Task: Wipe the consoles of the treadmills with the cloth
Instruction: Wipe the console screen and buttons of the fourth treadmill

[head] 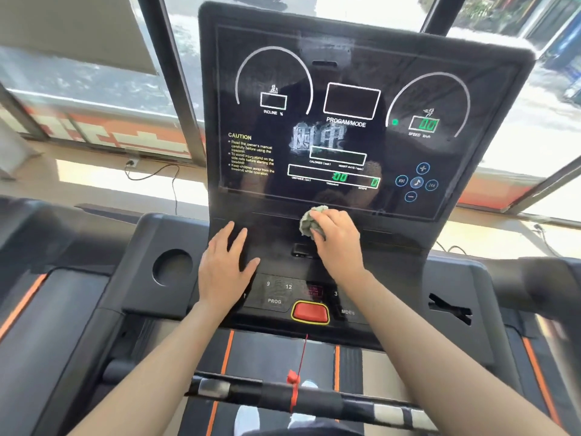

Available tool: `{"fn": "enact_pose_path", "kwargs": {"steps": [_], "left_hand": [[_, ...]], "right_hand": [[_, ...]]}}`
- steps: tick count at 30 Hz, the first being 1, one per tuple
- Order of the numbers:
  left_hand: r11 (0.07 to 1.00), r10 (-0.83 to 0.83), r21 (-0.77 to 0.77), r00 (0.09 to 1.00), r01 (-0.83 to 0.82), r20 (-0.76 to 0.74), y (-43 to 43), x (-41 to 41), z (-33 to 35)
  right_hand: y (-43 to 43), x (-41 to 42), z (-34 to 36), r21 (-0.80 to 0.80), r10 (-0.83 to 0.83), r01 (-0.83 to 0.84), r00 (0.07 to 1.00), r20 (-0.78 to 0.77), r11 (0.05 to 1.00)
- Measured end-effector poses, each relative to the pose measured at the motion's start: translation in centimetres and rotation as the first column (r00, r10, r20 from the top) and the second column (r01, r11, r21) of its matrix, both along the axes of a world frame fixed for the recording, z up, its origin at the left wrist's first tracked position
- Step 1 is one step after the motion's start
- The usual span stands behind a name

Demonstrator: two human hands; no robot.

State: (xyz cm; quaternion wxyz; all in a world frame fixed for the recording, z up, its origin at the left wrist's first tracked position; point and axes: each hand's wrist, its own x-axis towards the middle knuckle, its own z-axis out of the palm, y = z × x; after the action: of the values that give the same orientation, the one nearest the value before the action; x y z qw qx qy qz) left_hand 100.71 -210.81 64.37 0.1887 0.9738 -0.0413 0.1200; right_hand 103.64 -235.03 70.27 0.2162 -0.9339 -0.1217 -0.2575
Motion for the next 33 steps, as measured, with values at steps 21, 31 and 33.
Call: {"fn": "enact_pose_path", "kwargs": {"steps": [21, 31, 33], "left_hand": [[0.983, 0.058, -0.169, 0.997, -0.067, -0.057, 0.2, -1.0, -0.6], [0.984, 0.061, -0.161, 0.996, -0.071, -0.070, -0.3, -0.8, -0.2], [0.984, 0.047, -0.169, 0.997, -0.057, -0.063, 0.1, -0.8, -0.1]], "right_hand": [[-6.0, -3.6, -2.0, 0.059, -0.175, 0.176, 0.984, -0.009, 0.983], [-0.9, -0.2, -0.4, 0.099, -0.069, 0.073, 0.997, -0.042, 0.992], [2.1, 0.9, -0.2, 0.038, 0.036, -0.034, 0.998, -0.044, 0.999]]}}
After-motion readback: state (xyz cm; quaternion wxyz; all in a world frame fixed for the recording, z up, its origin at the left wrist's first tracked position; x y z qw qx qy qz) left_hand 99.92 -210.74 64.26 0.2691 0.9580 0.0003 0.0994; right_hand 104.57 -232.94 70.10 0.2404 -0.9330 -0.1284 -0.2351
